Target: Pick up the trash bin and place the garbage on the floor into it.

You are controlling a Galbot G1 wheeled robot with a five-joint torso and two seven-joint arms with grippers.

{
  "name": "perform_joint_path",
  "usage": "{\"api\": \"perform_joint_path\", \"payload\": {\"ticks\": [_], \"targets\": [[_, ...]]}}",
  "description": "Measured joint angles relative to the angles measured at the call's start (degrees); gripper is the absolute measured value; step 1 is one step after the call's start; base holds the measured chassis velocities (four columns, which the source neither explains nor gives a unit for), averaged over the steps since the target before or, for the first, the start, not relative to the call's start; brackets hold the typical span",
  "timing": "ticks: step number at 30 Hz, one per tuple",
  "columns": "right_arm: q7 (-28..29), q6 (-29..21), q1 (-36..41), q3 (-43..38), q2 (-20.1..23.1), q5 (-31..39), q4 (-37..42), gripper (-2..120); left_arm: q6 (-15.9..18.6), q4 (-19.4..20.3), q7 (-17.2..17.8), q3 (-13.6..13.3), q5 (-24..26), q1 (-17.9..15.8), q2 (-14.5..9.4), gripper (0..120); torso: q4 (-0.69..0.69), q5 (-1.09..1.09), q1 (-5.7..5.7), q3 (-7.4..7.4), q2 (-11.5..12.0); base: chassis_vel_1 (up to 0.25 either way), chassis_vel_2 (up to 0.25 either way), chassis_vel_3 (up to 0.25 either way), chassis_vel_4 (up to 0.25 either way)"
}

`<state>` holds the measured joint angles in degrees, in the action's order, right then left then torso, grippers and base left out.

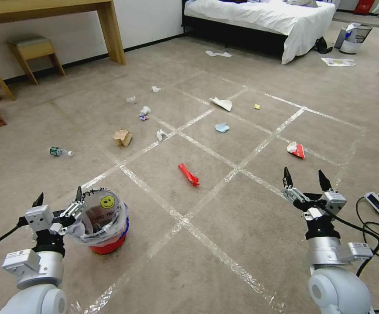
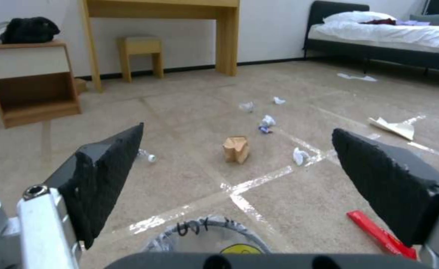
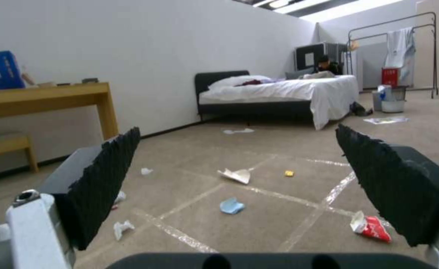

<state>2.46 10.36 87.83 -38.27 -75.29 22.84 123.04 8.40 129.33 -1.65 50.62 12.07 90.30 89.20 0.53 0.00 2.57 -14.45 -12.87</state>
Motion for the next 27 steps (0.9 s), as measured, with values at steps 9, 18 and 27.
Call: {"api": "perform_joint_path", "payload": {"ticks": [9,18,27], "targets": [[-0.03,0.04,-0.12,-0.23,0.11,0.45,0.13,100,-0.01,-0.34,-0.01,-0.13,-0.23,-0.16,0.27,100,0.0,0.0,0.0,0.0,0.0,0.0,0.0,0.0,0.0],[0.07,0.05,-0.54,-0.23,0.26,0.82,-0.38,100,3.02,-0.56,-0.02,0.06,0.87,0.62,-0.76,100,0.0,-0.01,0.0,0.0,0.0,0.0,0.0,0.0,0.0],[0.19,0.06,-1.55,-0.25,0.74,1.22,-2.13,100,24.37,-1.38,3.49,3.57,19.61,-0.46,-11.51,100,-0.01,-0.02,0.0,0.0,0.0,0.0,0.0,0.0,0.0]]}}
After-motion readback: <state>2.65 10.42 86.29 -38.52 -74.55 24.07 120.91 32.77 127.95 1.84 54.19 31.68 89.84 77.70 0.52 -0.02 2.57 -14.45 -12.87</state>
